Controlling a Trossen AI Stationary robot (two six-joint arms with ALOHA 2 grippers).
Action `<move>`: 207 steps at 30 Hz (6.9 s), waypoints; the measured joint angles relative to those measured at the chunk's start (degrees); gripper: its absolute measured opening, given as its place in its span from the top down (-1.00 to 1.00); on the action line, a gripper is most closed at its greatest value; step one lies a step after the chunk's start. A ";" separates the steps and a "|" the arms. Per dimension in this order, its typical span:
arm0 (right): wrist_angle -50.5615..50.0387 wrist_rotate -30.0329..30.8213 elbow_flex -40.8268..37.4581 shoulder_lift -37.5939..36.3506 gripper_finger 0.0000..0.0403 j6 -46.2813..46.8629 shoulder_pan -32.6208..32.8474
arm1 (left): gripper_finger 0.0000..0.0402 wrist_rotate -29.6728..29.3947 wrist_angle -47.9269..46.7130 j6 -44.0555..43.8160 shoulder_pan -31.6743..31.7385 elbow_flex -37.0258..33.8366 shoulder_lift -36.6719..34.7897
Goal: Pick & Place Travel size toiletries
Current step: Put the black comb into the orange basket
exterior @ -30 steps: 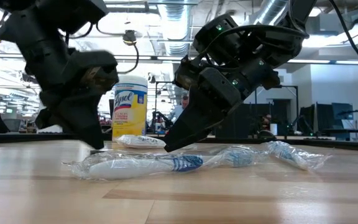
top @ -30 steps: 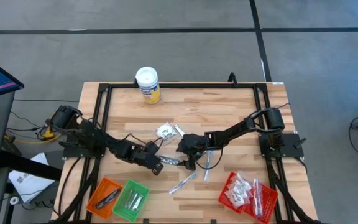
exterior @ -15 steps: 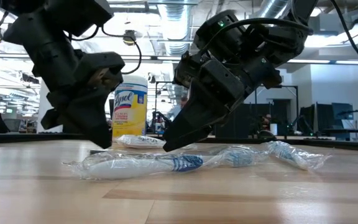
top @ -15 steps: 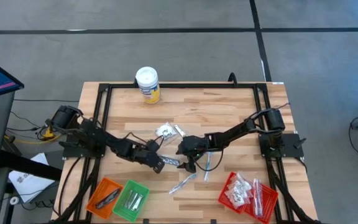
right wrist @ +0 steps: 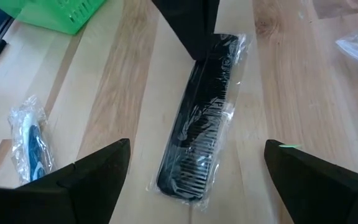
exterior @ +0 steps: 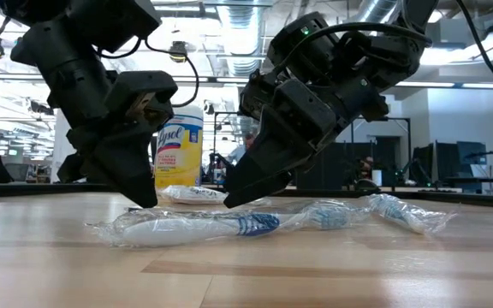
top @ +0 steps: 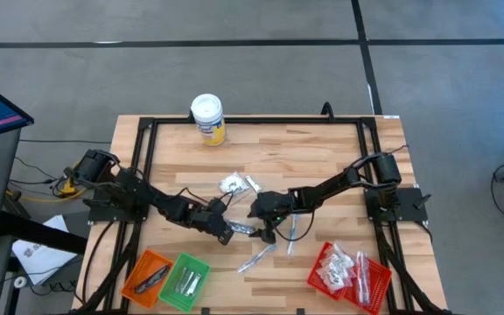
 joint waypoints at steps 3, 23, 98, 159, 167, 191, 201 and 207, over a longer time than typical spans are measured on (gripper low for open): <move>0.00 0.00 0.00 0.00 -0.80 0.13 0.10 | 1.00 0.16 0.26 -1.86 -0.03 0.03 1.29; -2.04 0.13 0.07 -0.07 -0.80 -0.40 0.09 | 1.00 -8.35 1.76 -7.12 0.50 -0.62 -1.39; -0.92 0.28 -0.04 0.07 -0.80 -1.36 -1.86 | 1.00 -6.24 -1.31 -6.99 1.84 -0.26 -1.86; -1.42 0.74 0.02 -0.02 -0.59 2.09 -0.79 | 1.00 -4.31 -0.67 -4.76 4.04 -0.26 -1.39; -1.38 0.74 0.02 -0.02 -0.60 2.53 -0.79 | 1.00 -4.14 -0.73 -4.84 4.10 -0.26 -1.33; -1.38 0.72 0.01 0.00 -0.60 2.71 -0.79 | 1.00 -6.00 3.51 -3.28 4.31 -0.31 -1.95; -1.38 0.72 0.00 0.00 -0.60 2.71 -0.80 | 1.00 -4.21 3.47 -2.86 5.90 -0.29 -1.07; -1.44 0.72 0.00 0.02 -0.60 2.71 -0.81 | 1.00 -4.38 4.07 -4.42 4.33 -0.16 0.17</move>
